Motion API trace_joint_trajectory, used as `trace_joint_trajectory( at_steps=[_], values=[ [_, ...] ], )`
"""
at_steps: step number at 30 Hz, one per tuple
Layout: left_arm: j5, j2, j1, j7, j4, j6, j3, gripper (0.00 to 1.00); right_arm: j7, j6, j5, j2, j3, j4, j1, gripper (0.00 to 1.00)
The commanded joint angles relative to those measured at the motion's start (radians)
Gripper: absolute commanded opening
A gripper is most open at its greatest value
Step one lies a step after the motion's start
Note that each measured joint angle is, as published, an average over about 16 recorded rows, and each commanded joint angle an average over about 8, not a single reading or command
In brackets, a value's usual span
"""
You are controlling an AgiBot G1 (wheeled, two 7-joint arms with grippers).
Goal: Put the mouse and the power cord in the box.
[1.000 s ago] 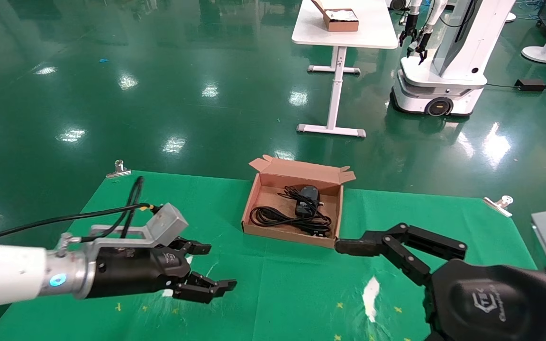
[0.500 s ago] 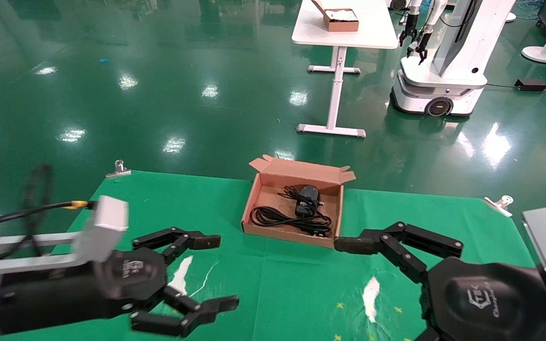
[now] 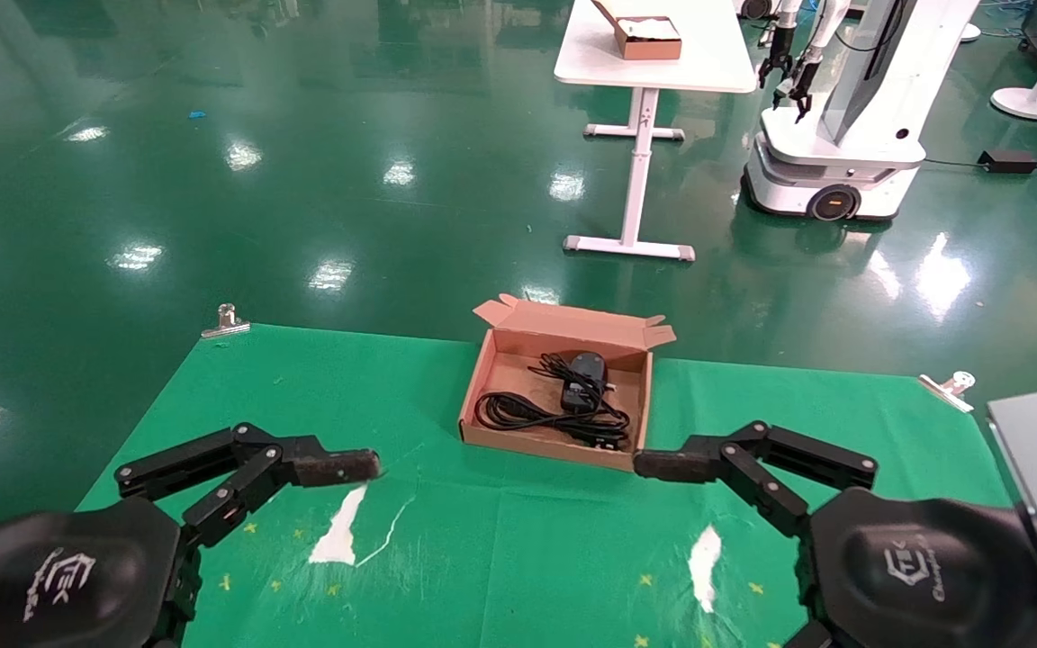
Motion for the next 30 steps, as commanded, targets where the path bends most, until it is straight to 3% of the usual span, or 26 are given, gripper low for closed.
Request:
trace_joint_trajectory(
  at_steps=[1, 30],
  values=[
    [-0.02, -0.007, 0.009, 0.006, -0.009, 0.011, -0.013, 1.0, 0.0, 0.0, 0.0, 0.0, 0.0, 0.0, 0.0, 1.0],
    [0.028, 0.01, -0.012, -0.009, 0.014, -0.015, 0.018, 1.0, 0.0, 0.001, -0.001, -0.001, -0.001, -0.001, 0.001, 1.0]
  ],
)
